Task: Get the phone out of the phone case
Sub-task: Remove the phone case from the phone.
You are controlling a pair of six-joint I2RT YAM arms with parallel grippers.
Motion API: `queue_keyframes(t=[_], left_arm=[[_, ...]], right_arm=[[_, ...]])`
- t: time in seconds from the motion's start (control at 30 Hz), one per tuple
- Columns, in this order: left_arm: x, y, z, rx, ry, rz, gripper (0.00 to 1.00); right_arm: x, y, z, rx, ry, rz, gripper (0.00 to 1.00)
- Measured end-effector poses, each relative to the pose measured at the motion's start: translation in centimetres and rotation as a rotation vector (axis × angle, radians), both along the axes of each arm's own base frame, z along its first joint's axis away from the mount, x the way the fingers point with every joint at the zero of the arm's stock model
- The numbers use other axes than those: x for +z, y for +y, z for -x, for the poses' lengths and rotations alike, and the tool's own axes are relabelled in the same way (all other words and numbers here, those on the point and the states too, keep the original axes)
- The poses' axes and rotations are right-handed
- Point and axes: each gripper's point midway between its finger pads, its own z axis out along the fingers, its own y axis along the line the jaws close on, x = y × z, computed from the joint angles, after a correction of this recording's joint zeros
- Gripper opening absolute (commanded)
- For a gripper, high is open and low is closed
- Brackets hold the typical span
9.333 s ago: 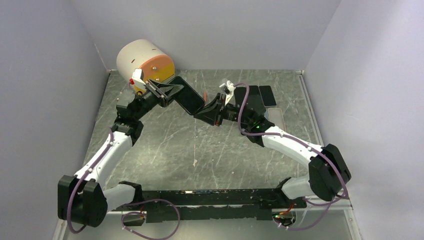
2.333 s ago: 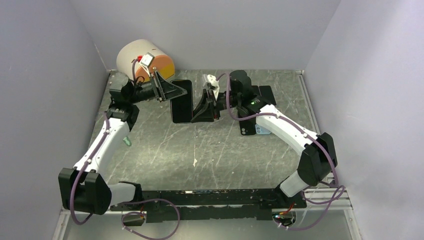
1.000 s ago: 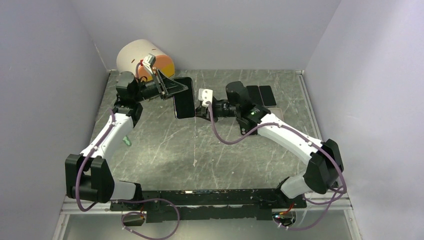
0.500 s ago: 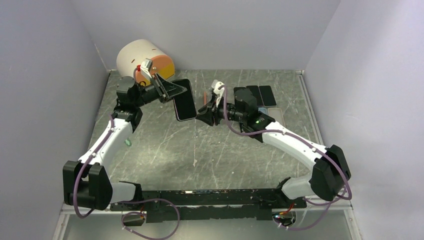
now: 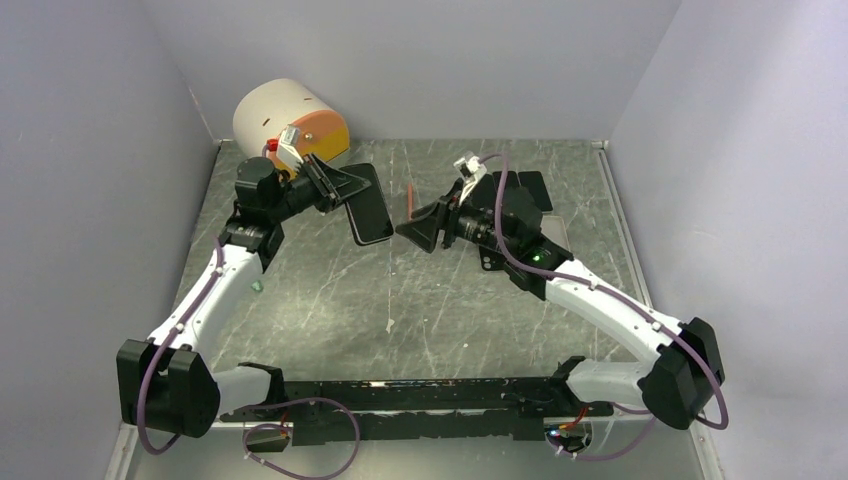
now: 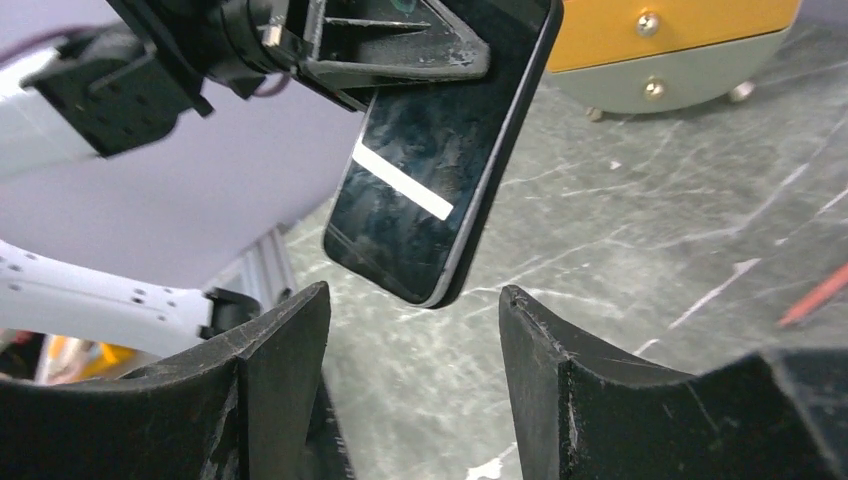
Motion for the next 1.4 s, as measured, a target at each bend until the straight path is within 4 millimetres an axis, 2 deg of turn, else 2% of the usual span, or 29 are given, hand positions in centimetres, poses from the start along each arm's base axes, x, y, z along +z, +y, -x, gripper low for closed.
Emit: queue_keyframes(t=[0.2, 0.47, 0.7, 1.17, 1.4], left_arm=[[0.0, 0.3, -0.5, 0.031, -0.001, 0.001, 0.03], [0.0, 0.3, -0.6, 0.039, 0.017, 0.032, 0.02], [0.2, 0.2, -0.6, 0.040, 0.024, 0.057, 0.02], [1.2, 0.0, -0.5, 0.027, -0.032, 0.088, 0.03], [1.8, -0.6, -0.2, 0.014, -0.070, 0.103, 0.02]], right_arm=[[0.7, 1.1, 0.7, 0.034, 0.177, -0.129, 0.63], [-2.1, 2.0, 0.9, 0.052, 0.382, -0.186, 0.58], [-0.8, 2.2, 1.0, 0.070, 0.387, -0.240, 0.51], [-0.9, 3.1, 0.5, 0.110, 0.423, -0.279, 0.49], [-0.4, 3.9, 0.2, 0.143, 0.442, -0.308, 0.44]])
